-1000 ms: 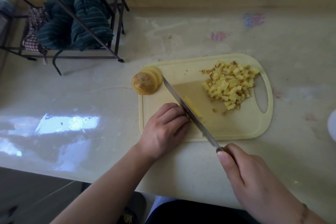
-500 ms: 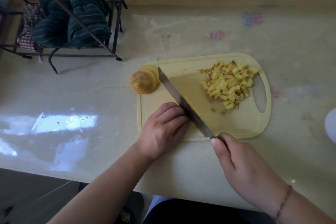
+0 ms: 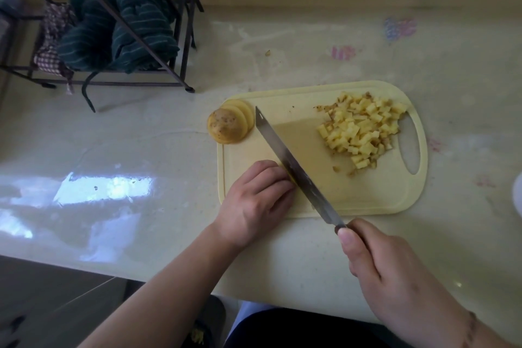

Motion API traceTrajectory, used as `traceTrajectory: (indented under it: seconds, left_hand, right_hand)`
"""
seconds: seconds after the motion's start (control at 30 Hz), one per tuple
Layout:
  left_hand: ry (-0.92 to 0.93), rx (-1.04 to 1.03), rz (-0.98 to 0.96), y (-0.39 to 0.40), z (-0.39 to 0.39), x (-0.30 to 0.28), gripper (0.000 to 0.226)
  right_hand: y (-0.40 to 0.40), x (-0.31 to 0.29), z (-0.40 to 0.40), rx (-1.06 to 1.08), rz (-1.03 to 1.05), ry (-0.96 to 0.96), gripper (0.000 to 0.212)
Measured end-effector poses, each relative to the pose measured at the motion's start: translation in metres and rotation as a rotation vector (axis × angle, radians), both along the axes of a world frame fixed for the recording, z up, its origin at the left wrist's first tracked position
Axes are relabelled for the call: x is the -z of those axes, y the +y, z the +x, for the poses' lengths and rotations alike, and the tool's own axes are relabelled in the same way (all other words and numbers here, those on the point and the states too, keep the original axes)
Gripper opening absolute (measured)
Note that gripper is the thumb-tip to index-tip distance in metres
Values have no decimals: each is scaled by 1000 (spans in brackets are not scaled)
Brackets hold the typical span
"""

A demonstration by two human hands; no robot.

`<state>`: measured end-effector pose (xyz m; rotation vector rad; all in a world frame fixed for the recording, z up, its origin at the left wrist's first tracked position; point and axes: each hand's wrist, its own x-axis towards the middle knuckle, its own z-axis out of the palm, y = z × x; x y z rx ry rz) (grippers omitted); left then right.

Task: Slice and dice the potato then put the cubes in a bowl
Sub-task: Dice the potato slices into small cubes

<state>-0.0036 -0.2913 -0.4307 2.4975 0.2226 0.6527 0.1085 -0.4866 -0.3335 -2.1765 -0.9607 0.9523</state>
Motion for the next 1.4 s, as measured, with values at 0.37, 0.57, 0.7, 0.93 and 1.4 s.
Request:
traceTrajectory:
  seconds: [0.37,0.57,0.7,0.93,1.4]
  left_hand:
    - [5,19,-8,1,-1,1,5]
    - [-4,16,-10,0,0,1,4]
    - [-7,29,-8,0,0,2,4]
    - [27,28,21,-5,-9,4,10]
    - [240,-26,153,0,-26,-71,24]
  right_hand:
    - [-10,0,-5,-26,-50,-5,51]
    - [16,13,2,-16,2,-24,43]
    - [19,17,7,27,28,31,50]
    - [10,18,15,42,34,122,51]
    - [-10,4,19,-450,-138,-688,64]
